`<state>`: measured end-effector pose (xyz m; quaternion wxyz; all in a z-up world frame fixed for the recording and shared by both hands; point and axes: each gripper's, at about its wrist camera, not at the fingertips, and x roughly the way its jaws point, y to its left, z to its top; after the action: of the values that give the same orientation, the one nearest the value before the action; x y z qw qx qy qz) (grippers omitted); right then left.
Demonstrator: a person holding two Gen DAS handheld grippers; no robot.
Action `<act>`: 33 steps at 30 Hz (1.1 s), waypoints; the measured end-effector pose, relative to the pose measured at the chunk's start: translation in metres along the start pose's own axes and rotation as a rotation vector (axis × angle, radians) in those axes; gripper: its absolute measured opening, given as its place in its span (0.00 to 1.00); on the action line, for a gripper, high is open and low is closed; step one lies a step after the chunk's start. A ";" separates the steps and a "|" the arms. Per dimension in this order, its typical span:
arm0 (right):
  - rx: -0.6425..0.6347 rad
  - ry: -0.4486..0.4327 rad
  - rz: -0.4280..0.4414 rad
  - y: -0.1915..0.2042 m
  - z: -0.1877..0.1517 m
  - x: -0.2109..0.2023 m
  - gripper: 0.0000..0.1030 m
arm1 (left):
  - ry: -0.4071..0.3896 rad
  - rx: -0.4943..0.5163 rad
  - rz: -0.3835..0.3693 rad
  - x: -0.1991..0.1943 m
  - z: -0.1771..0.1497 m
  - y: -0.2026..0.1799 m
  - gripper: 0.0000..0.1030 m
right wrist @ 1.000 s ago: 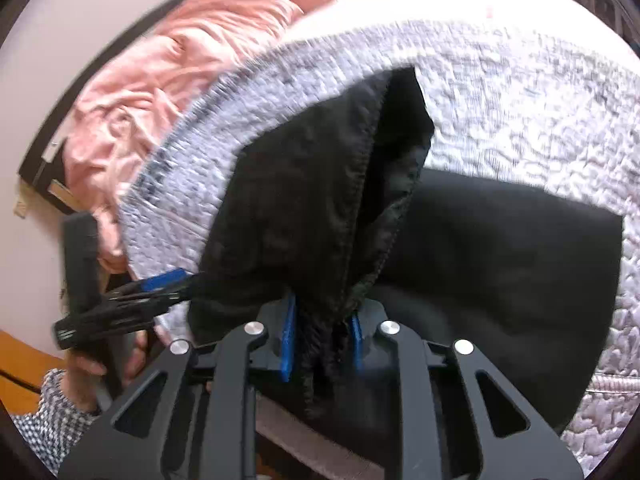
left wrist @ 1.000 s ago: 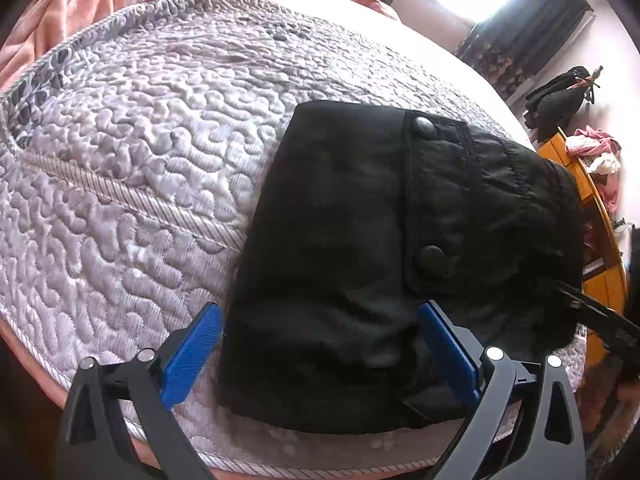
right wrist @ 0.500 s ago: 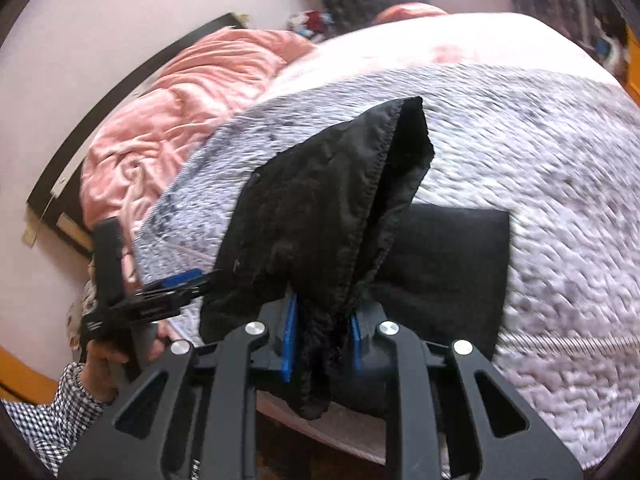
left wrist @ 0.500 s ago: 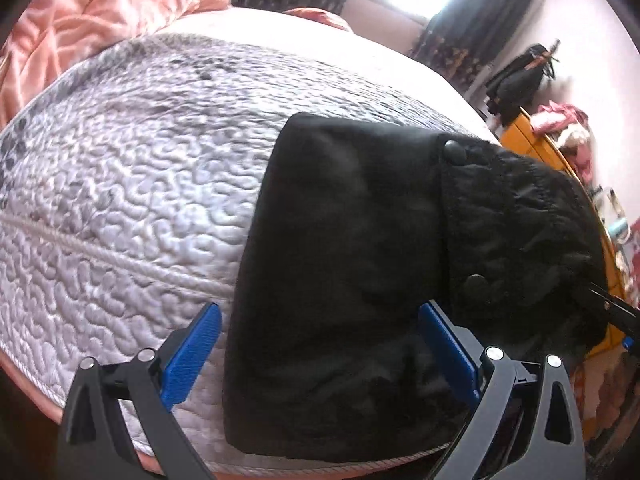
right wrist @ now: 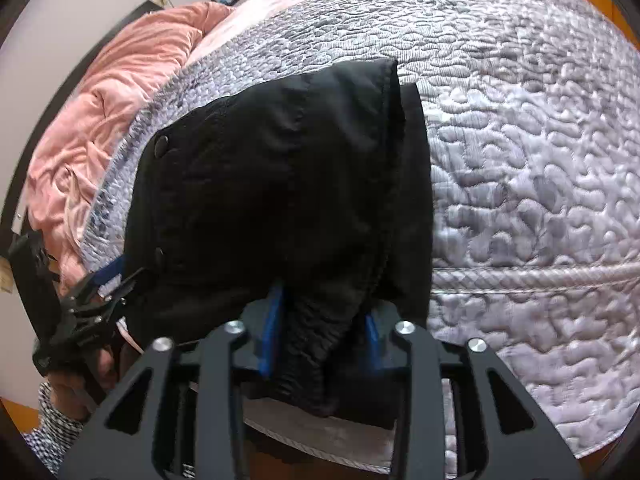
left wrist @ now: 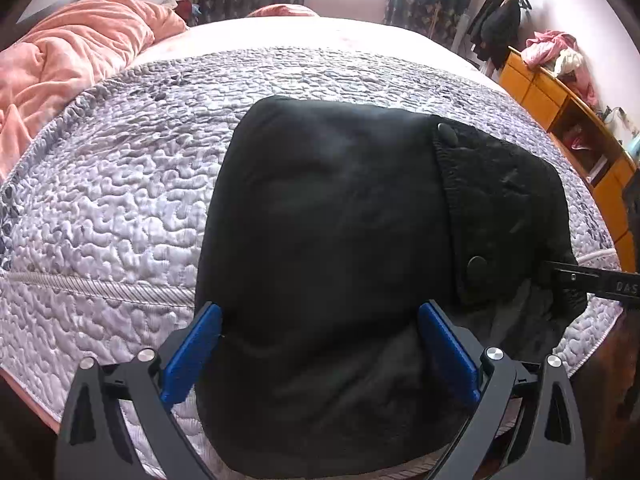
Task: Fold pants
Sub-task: 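Grasp the pants end with the right tool, fold it over, and open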
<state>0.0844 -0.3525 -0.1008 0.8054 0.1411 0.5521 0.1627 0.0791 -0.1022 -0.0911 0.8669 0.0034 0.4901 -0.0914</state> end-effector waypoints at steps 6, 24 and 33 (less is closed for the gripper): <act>-0.055 -0.102 -0.024 0.010 0.023 -0.034 0.64 | -0.020 -0.027 -0.025 -0.012 0.010 0.005 0.96; 0.001 -0.132 -0.001 0.000 0.092 -0.018 0.06 | -0.028 -0.022 -0.088 -0.013 0.026 -0.005 0.96; 0.016 -0.072 -0.076 -0.008 0.084 0.008 0.22 | -0.047 -0.007 -0.107 -0.021 0.027 -0.011 0.96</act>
<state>0.1667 -0.3608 -0.0811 0.8291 0.1321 0.5292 0.1225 0.0892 -0.1124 -0.0582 0.8719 -0.0281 0.4695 -0.1362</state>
